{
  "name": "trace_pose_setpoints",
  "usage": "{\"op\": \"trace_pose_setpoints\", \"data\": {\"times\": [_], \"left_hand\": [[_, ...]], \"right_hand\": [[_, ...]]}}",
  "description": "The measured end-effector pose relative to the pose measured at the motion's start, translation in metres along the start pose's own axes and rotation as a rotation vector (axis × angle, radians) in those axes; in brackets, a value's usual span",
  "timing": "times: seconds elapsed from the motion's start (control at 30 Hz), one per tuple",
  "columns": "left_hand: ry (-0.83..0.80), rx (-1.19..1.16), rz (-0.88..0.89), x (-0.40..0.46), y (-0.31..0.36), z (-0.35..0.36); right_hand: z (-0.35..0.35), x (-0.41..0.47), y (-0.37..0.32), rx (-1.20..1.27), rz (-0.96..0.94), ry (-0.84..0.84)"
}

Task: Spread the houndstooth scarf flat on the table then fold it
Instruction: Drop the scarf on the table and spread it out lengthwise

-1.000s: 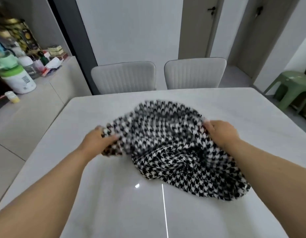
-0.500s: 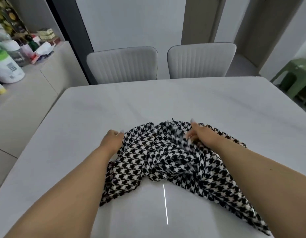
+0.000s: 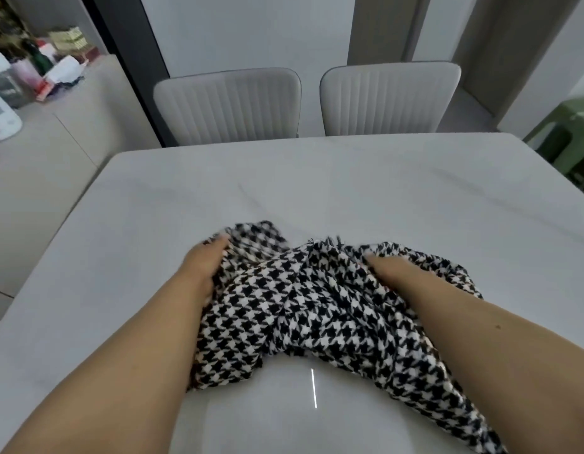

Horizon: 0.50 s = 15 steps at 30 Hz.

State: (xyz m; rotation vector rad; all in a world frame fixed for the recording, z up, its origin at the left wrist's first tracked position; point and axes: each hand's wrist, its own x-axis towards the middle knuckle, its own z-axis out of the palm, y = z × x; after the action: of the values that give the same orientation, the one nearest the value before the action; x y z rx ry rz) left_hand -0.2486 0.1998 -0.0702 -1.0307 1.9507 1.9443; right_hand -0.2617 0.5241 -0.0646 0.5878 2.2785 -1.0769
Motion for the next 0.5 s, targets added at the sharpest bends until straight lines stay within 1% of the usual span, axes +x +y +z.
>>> {"op": "trace_pose_setpoints", "data": {"times": [0.07, 0.1, 0.17, 0.2, 0.23, 0.27, 0.33, 0.4, 0.43, 0.5], "left_hand": [[0.182, -0.139, 0.088, 0.003, 0.020, -0.027], [0.295, -0.210, 0.147, -0.001, 0.034, -0.040], [0.515, -0.307, 0.249, -0.003, 0.060, -0.072], [0.603, -0.318, 0.302, -0.008, 0.071, -0.086], [0.655, -0.335, 0.341, -0.010, 0.080, -0.100], [0.665, -0.373, 0.380, -0.011, 0.084, -0.110], [0.558, -0.427, 0.361, -0.015, 0.079, -0.123], [0.481, -0.415, 0.263, -0.017, 0.063, -0.128], [0.446, -0.361, 0.201, -0.021, 0.051, -0.126], [0.458, -0.092, 0.081, -0.024, 0.018, -0.114]], "right_hand": [[-0.010, 0.003, -0.006, 0.293, 0.040, 0.172], [-0.019, 0.007, -0.013, 0.353, 0.043, 0.258], [-0.037, 0.009, -0.032, 0.380, -0.037, 0.389], [-0.045, 0.010, -0.042, 0.405, -0.104, 0.438], [-0.052, 0.014, -0.051, 0.401, -0.169, 0.484], [-0.058, 0.012, -0.058, 0.400, -0.205, 0.498], [-0.061, 0.010, -0.063, 0.372, -0.254, 0.397], [-0.047, -0.007, -0.059, 0.203, -0.304, 0.224], [-0.036, -0.014, -0.052, 0.084, -0.335, 0.123], [-0.008, -0.025, -0.032, -0.174, -0.355, -0.069]]}}
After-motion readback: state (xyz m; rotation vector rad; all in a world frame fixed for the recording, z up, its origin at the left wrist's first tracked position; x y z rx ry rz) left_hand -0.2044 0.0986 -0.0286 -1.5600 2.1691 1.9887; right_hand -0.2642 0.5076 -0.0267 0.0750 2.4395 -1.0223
